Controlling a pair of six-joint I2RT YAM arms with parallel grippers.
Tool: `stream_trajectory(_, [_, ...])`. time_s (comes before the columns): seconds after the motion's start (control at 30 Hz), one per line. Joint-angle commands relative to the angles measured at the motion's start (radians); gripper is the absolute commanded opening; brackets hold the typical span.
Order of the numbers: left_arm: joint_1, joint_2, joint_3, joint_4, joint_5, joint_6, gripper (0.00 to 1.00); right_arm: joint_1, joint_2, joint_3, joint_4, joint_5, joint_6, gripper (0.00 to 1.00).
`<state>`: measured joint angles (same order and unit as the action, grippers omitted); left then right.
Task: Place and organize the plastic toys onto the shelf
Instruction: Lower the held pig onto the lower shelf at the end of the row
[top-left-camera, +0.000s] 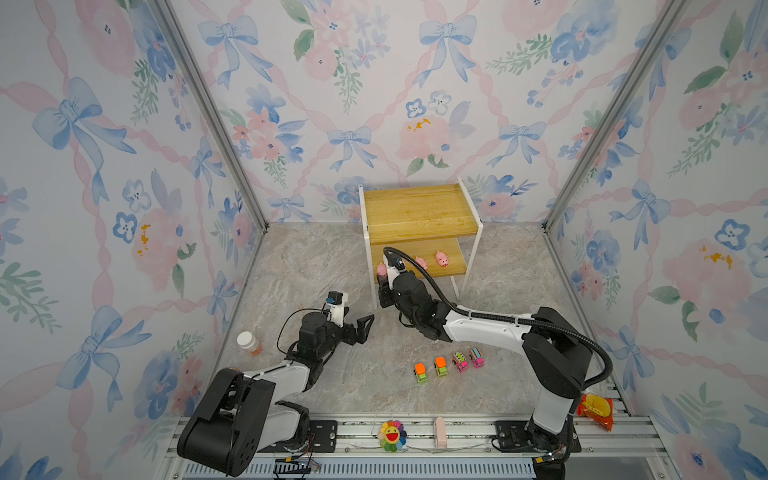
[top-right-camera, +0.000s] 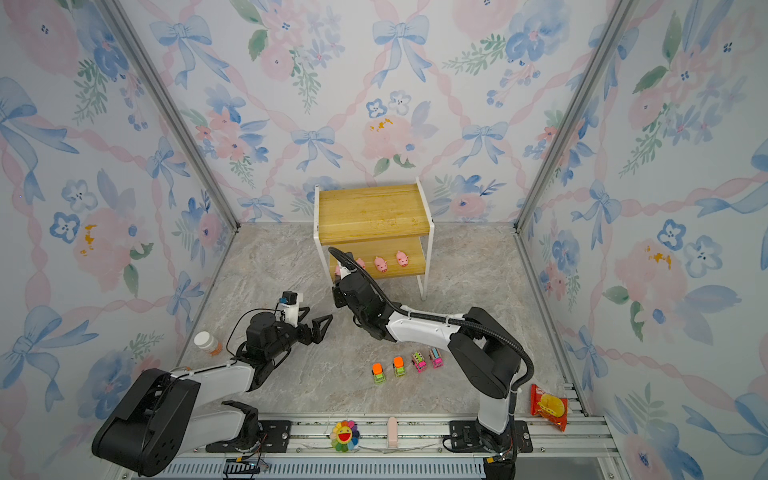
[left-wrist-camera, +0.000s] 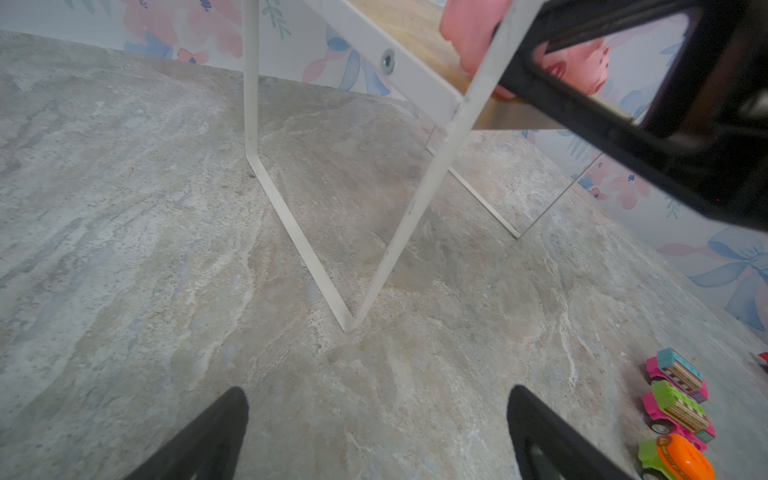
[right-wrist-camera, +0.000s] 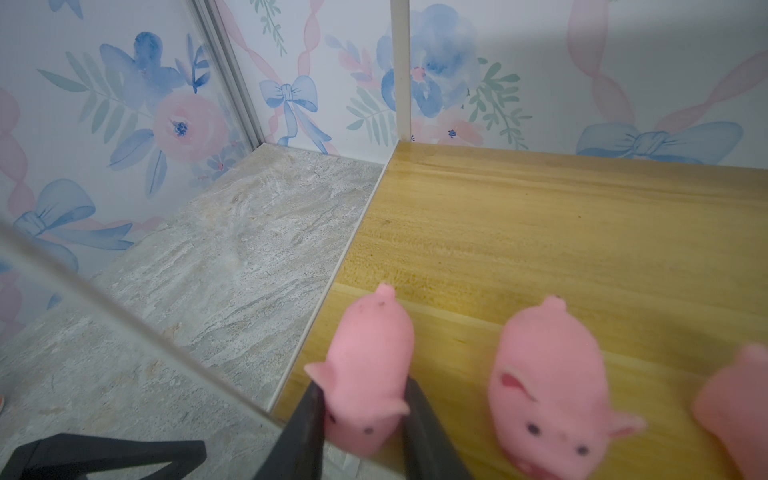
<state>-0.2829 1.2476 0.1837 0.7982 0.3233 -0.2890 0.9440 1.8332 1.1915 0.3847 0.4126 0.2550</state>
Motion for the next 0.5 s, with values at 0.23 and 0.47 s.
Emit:
stream_trajectory(0.23, [-0.004, 0.006, 0.017, -0.009, 0.014, 0.013, 0.98, -0.014, 0.003, 0.004, -0.001, 0.004, 0.009, 0.36])
stream_trajectory(0.47, [-0.004, 0.007, 0.017, -0.008, 0.013, 0.013, 0.98, -0.019, -0.002, -0.010, 0.008, 0.002, 0.015, 0.40])
